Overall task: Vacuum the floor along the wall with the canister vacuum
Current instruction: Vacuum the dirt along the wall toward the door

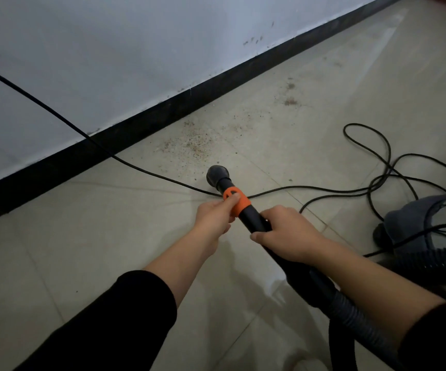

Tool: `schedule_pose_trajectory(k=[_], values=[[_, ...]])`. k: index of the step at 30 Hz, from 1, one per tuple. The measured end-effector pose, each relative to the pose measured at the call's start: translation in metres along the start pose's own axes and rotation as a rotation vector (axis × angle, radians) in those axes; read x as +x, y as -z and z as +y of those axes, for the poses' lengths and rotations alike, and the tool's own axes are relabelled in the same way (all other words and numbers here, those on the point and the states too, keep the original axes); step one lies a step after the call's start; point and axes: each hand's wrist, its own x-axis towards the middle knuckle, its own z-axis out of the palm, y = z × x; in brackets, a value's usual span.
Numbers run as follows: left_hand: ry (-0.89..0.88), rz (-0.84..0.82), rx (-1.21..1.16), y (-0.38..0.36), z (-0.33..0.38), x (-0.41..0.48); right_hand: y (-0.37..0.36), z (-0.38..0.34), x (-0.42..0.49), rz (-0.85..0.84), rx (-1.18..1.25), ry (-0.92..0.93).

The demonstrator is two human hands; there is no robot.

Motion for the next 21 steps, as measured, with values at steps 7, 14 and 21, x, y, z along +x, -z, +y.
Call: schedule_pose_trajectory(k=[7,14,21], values=[[0.015,0.149,-0.104,0.028,0.005,0.012,-0.017,-0.028,0.031,-0.005,0.05,0.059],[0.122,0.154,-0.043,0.045,-0.005,0.002,-0.026,-0.03,0.02,-0.098,0.035,0.108],[0.159,0.077,0.05,0.045,-0.012,-0.003,-0.033,-0.021,0.009,-0.13,0.001,0.088]])
